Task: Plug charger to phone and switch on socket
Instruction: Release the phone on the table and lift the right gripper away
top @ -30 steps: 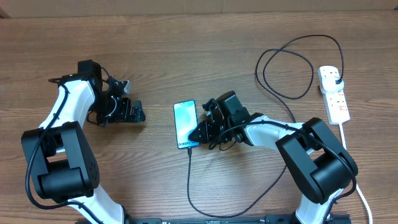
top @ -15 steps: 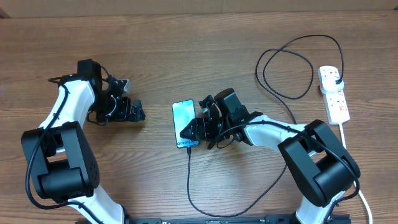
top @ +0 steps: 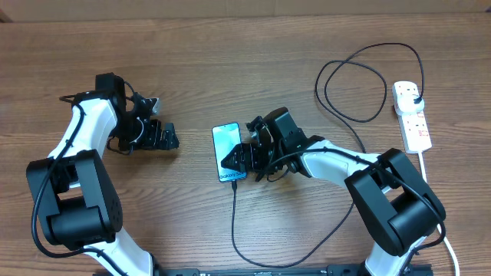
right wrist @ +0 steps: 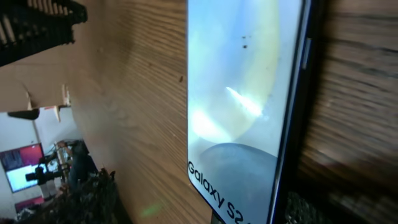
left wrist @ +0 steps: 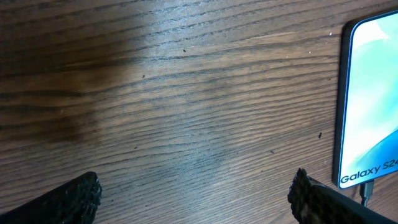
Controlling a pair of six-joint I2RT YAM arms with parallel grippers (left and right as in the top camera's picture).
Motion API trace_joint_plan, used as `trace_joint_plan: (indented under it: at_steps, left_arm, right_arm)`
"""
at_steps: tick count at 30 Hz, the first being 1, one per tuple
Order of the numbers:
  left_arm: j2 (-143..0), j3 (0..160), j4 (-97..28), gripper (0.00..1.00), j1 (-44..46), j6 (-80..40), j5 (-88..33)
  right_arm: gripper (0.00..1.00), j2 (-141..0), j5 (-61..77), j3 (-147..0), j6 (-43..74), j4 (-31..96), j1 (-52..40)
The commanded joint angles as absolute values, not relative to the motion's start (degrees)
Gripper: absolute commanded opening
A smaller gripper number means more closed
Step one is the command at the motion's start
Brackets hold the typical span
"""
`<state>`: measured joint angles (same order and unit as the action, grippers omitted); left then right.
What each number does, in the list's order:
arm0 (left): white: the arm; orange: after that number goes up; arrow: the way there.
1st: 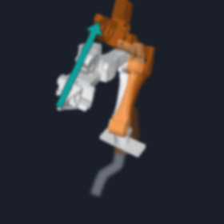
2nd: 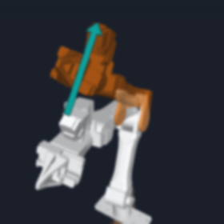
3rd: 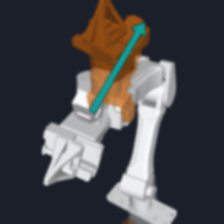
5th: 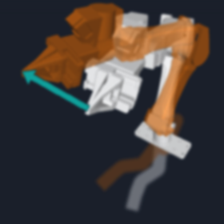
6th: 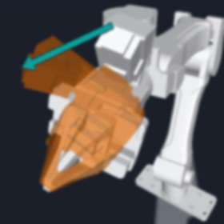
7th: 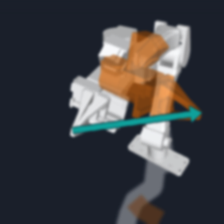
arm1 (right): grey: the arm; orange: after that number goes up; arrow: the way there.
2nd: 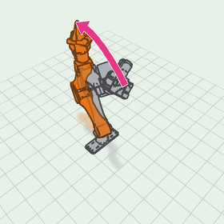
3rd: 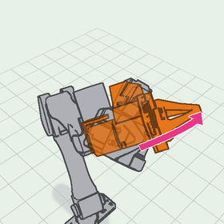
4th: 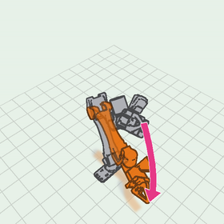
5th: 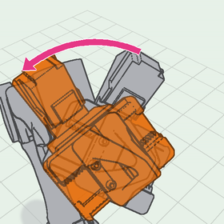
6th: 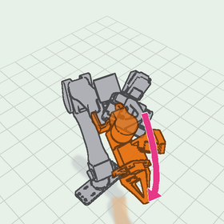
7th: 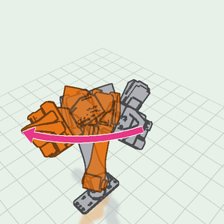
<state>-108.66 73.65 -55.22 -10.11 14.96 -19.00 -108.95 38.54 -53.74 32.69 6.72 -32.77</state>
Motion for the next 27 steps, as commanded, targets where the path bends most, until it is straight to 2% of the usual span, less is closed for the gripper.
trace_joint_plan:
  at_steps: [1,11,15,18,21,27]
  left_arm:
    - [-108.20,73.89,-55.13,1.00,-9.63,14.57,-18.85]
    - [-108.20,73.89,-55.13,1.00,-9.63,14.57,-18.85]
    - [-108.20,73.89,-55.13,1.00,-9.63,14.57,-18.85]
    - [-108.20,73.89,-55.13,1.00,-9.63,14.57,-18.85]
    - [-108.20,73.89,-55.13,1.00,-9.63,14.57,-18.85]
    - [-108.20,73.89,-55.13,1.00,-9.63,14.57,-18.85]
  right_arm:
    - [0.83,-111.81,24.93,-54.04,32.95,14.79,-32.40]
    - [0.84,-111.09,19.81,-63.24,29.82,31.20,-32.21]
    - [0.85,-110.89,16.93,-72.55,25.26,44.29,-30.76]
    - [0.88,-110.89,9.32,-81.71,23.46,56.69,-28.84]
    - [0.98,-110.89,-3.31,-91.39,23.51,67.35,-25.39]
    - [1.00,-110.91,-11.57,-95.48,23.90,70.22,-16.12]
